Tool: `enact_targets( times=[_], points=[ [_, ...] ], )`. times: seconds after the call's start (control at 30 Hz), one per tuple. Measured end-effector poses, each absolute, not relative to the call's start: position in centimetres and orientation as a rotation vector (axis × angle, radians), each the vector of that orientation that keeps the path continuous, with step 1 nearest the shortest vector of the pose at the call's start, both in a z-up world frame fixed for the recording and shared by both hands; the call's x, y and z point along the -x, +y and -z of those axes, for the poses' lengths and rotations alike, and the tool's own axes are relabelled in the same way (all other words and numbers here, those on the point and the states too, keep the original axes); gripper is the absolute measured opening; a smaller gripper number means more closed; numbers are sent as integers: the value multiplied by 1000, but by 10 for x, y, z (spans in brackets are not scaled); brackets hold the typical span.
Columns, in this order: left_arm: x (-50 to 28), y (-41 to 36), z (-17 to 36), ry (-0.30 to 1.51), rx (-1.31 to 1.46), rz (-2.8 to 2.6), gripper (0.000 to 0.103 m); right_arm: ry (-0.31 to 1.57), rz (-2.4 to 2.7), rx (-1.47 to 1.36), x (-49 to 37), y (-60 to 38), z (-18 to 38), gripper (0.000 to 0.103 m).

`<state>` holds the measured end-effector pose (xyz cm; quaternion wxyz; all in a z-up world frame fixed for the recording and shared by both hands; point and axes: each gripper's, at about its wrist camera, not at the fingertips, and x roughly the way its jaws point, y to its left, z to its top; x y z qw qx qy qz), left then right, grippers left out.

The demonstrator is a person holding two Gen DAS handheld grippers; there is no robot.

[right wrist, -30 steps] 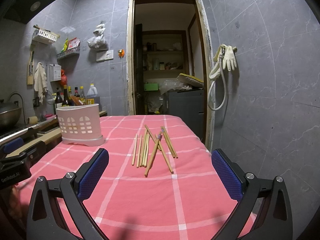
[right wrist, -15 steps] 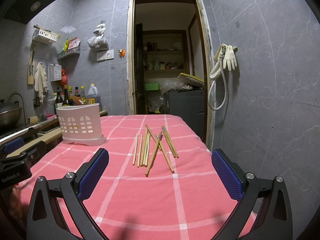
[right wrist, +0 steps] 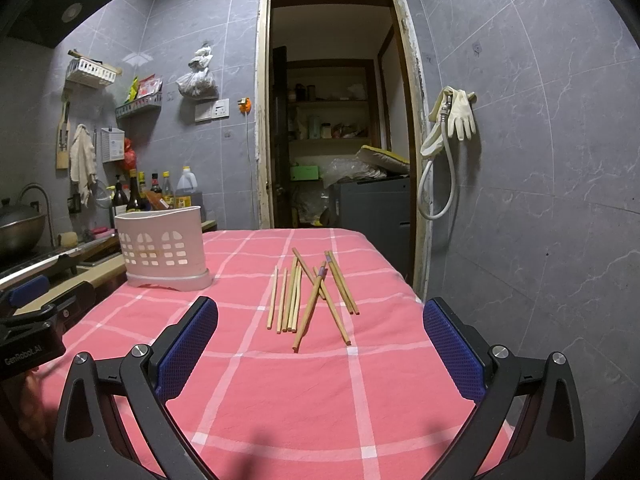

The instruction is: Organize utensils

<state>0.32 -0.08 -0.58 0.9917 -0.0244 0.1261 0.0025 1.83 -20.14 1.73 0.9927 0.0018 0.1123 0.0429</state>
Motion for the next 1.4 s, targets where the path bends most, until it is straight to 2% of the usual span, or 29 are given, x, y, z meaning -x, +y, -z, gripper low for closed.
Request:
enact_targets(
  times=[1.4],
  points=[
    [-4, 0, 9, 248, 46, -9, 100, 241, -79, -5, -22, -202, -18, 103]
  ],
)
